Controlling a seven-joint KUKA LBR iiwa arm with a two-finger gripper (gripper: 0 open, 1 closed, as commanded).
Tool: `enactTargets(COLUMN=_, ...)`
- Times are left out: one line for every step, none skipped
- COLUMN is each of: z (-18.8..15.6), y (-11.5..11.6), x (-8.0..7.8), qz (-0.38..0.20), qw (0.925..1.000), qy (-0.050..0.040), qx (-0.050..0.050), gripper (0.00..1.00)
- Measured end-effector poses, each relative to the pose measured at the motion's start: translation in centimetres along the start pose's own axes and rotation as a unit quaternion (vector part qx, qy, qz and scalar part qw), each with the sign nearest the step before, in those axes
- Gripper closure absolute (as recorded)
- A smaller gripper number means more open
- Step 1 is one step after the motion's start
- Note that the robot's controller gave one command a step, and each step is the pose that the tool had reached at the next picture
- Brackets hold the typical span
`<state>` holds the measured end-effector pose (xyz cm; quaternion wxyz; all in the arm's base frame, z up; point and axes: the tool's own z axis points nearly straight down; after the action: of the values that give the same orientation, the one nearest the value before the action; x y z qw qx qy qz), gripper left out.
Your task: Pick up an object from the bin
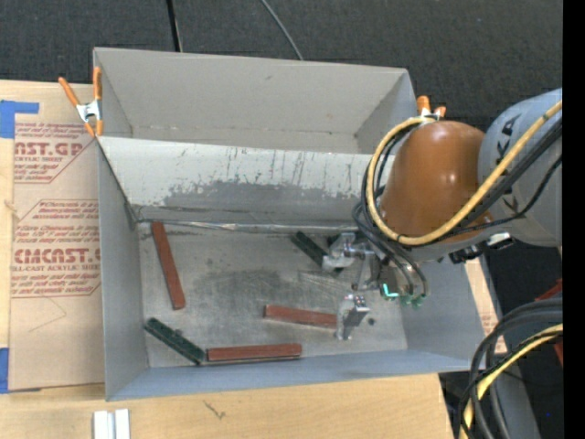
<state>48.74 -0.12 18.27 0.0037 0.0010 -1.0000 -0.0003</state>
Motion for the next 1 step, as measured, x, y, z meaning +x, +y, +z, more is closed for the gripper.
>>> enactTargets(z=-0.31, y=0.00, x=-0.17, qz=0.000, qw=1.0000, qy=-0.0037, qx=0.000, gripper=0.00)
